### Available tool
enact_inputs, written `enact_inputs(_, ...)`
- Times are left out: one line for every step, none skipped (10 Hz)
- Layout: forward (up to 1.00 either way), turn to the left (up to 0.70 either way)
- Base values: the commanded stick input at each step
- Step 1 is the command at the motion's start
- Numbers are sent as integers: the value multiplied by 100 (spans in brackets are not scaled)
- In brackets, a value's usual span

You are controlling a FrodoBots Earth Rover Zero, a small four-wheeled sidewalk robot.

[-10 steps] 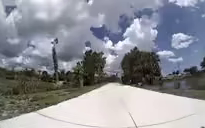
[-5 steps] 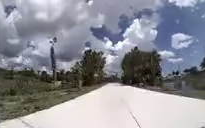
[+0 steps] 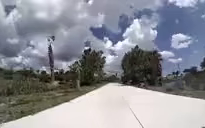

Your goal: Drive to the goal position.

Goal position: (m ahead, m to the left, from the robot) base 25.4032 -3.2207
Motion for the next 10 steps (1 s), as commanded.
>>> enact_inputs(70, 0)
enact_inputs(70, -21)
enact_inputs(70, -35)
enact_inputs(70, -32)
enact_inputs(70, -19)
enact_inputs(70, 0)
enact_inputs(70, 0)
enact_inputs(70, 0)
enact_inputs(70, 0)
enact_inputs(70, 0)
